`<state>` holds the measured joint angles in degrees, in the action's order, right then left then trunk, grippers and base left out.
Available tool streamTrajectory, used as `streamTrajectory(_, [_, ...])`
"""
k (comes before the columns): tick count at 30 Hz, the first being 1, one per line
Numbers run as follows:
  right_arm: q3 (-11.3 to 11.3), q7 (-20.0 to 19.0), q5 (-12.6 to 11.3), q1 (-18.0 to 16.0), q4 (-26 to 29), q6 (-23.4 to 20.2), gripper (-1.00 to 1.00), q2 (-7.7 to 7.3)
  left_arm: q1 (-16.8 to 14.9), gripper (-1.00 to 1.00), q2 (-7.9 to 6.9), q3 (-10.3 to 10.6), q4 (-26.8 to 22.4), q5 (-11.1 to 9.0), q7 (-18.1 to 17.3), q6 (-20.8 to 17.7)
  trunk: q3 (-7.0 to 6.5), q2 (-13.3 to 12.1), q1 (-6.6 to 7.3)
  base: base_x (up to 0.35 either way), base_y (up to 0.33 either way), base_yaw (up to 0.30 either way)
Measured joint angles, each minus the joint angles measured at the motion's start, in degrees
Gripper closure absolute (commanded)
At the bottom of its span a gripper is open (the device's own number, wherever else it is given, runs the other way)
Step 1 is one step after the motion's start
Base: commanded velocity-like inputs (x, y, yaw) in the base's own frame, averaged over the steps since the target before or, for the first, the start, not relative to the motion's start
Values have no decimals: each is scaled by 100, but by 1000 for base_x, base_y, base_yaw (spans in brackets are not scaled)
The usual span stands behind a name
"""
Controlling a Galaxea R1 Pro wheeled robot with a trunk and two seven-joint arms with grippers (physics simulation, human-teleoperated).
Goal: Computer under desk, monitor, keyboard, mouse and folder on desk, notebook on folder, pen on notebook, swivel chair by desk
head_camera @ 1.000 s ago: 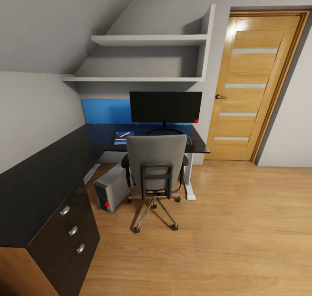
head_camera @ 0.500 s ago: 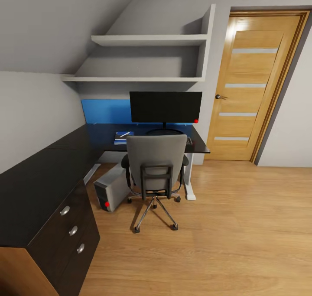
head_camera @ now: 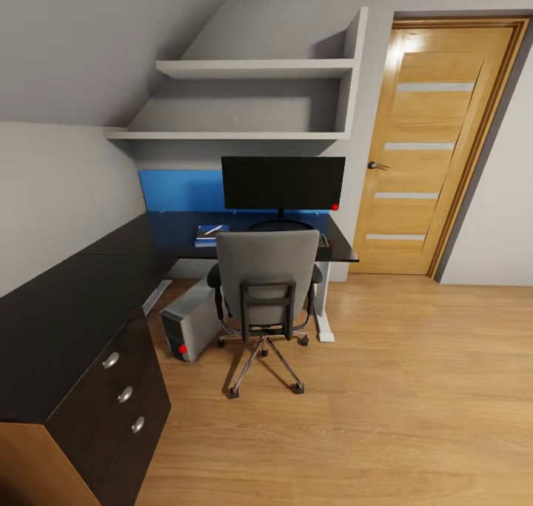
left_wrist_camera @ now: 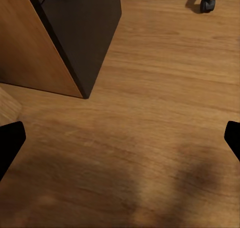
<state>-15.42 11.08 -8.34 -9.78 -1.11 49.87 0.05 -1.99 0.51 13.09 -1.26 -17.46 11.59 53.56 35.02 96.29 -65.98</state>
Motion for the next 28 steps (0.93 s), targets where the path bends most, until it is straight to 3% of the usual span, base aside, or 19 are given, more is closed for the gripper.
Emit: streamTrajectory(28, [-2,0,1,0,0,0,-100,1,0,-100,-4,-5,-8,3,1,-39,0,0,0,0,0,0])
